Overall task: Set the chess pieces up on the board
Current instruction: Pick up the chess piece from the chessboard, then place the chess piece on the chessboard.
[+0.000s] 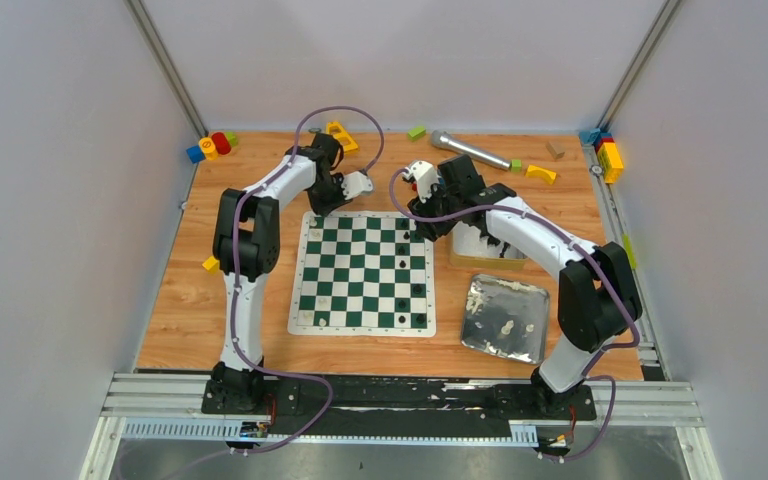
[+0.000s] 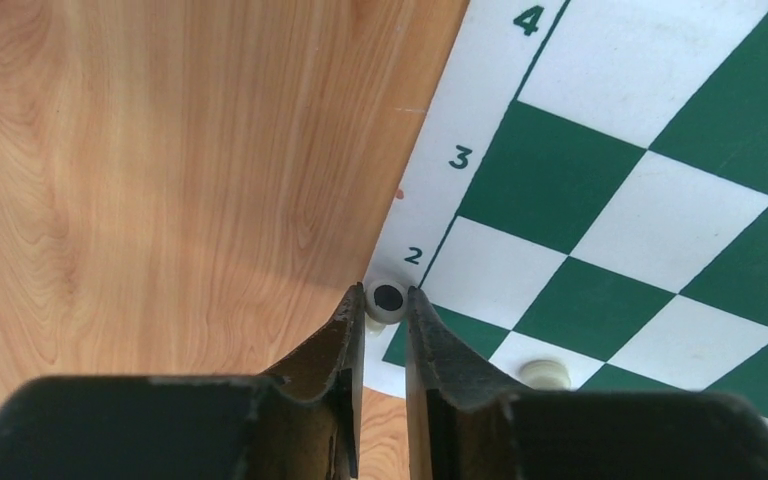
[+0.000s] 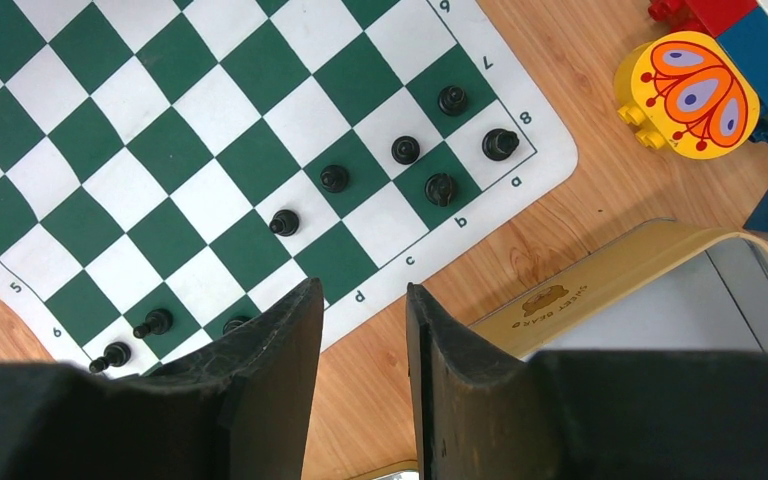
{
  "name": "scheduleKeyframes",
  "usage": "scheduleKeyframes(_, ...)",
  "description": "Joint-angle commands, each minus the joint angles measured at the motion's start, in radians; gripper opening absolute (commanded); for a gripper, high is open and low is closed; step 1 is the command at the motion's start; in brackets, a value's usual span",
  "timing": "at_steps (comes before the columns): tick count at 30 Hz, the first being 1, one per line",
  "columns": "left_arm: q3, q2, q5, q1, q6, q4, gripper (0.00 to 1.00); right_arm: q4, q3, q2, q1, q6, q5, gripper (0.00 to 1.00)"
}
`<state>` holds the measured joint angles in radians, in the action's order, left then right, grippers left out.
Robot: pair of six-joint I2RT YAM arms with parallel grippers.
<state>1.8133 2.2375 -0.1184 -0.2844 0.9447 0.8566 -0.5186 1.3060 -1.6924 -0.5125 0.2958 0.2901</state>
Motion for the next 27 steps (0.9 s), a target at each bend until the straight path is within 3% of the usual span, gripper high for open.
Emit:
scheduleKeyframes(1, 0.003, -0.035, -0.071, 0.008, -0.023, 0.004, 0.2, 0.022, 0.002, 0.022, 0.008, -0.009, 0.017, 0.37)
scheduleKeyframes(7, -0.052, -0.126, -0.128, 0.008, -0.079, -0.034, 0.12, 0.019, 0.001, 0.03, 0.015, -0.011, 0.018, 0.37)
scheduleKeyframes(13, -0.155, -0.278, -0.163, -0.028, -0.169, -0.043, 0.14, 0.013, -0.009, 0.057, 0.046, -0.018, 0.028, 0.37)
scheduleKeyframes(19, -0.305, -0.402, -0.135, -0.119, -0.26, -0.102, 0.16, 0.008, -0.027, 0.089, 0.069, -0.02, 0.032, 0.37)
scheduleKeyframes(27, -0.422, -0.448, -0.151, -0.269, -0.448, -0.157, 0.19, 0.006, -0.089, 0.153, 0.136, -0.027, 0.074, 0.36)
